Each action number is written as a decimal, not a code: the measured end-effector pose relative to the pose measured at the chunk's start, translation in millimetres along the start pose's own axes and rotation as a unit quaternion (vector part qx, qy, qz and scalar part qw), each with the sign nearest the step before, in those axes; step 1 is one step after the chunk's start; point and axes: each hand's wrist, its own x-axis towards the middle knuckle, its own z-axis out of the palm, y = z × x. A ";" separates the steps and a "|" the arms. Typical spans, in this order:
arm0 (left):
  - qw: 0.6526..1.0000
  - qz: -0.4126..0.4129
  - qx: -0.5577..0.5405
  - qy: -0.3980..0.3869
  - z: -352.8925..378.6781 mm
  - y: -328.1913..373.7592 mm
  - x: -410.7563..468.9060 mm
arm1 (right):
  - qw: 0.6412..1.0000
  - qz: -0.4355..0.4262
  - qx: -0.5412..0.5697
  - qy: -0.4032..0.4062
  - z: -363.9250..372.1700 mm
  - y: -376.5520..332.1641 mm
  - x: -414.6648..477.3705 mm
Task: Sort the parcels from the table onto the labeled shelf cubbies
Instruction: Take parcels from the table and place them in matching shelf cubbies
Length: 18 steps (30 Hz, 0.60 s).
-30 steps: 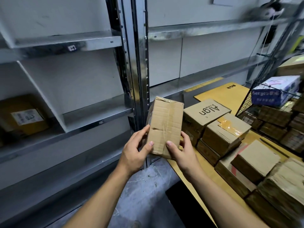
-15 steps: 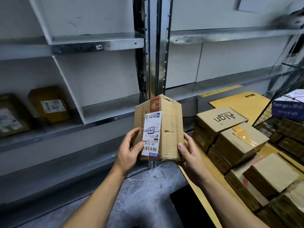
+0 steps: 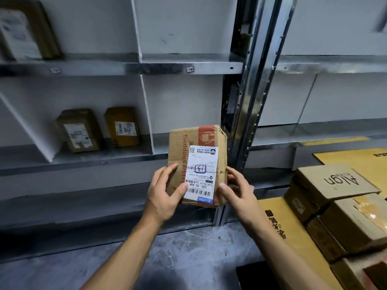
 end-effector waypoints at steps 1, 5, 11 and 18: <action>1.000 0.004 0.011 0.006 -8.9 -1.5 2.1 | 1.000 -0.011 0.002 -0.007 11.6 -5.6 4.5; 0.998 0.015 0.041 0.048 -58.5 -6.3 15.0 | 0.997 -0.066 0.011 -0.035 63.3 -30.6 26.9; 0.988 0.028 0.097 0.116 -146.1 -15.7 36.8 | 0.988 -0.147 0.034 -0.044 156.0 -87.8 49.7; 0.978 0.065 0.134 0.148 -242.7 -27.4 64.9 | 0.975 -0.203 0.084 -0.017 249.7 -142.8 70.9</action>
